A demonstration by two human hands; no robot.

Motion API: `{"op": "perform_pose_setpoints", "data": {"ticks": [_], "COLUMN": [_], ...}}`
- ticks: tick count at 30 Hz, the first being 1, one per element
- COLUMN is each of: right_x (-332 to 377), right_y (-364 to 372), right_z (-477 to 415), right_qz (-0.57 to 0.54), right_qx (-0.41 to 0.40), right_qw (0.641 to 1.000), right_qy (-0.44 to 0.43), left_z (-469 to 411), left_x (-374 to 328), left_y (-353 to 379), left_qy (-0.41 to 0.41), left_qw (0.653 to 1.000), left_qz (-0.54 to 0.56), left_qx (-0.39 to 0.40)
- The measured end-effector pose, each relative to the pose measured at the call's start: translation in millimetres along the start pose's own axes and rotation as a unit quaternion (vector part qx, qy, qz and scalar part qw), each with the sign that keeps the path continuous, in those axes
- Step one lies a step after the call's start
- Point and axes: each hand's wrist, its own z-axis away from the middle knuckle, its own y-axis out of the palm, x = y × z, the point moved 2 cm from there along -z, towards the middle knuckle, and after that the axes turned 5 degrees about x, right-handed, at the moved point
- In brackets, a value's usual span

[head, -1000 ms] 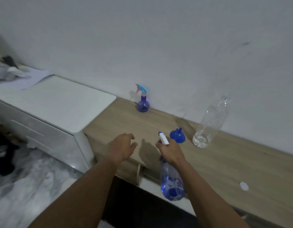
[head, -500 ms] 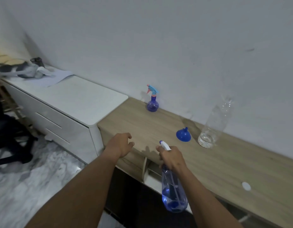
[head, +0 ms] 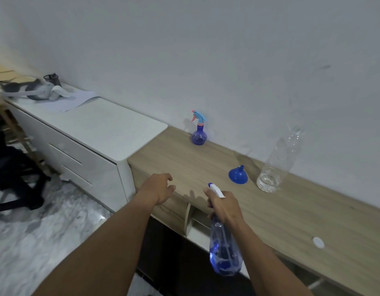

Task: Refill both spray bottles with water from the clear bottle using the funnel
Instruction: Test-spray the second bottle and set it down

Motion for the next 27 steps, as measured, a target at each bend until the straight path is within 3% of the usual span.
{"op": "perform_pose_setpoints", "data": {"ticks": [4, 7, 12, 18, 27], "right_x": [-3.4, -8.2, -16.4, -22.1, -17.0], "right_y": [-0.6, 3.0, 7.4, 4.8, -6.3], "right_z": [5.2, 8.1, 9.7, 4.5, -4.6], "right_qz": [0.015, 0.013, -0.013, 0.05, 0.051], "right_qx": [-0.036, -0.042, -0.019, 0.013, 0.01], "right_qw": [0.996, 0.994, 0.997, 0.998, 0.998], "right_qy": [-0.082, -0.097, -0.069, -0.023, 0.017], "left_z": [2.5, 4.7, 6.8, 8.2, 8.7], "left_x": [-1.7, -2.2, -2.8, -4.3, -4.0], "left_y": [2.9, 6.1, 8.2, 7.6, 7.7], "left_qy": [-0.003, -0.003, -0.005, -0.007, -0.012], "left_qw": [1.0, 1.0, 1.0, 1.0, 1.0], "left_qz": [0.002, -0.004, 0.002, 0.009, 0.013], "left_qx": [0.007, 0.01, 0.014, 0.017, 0.025]}}
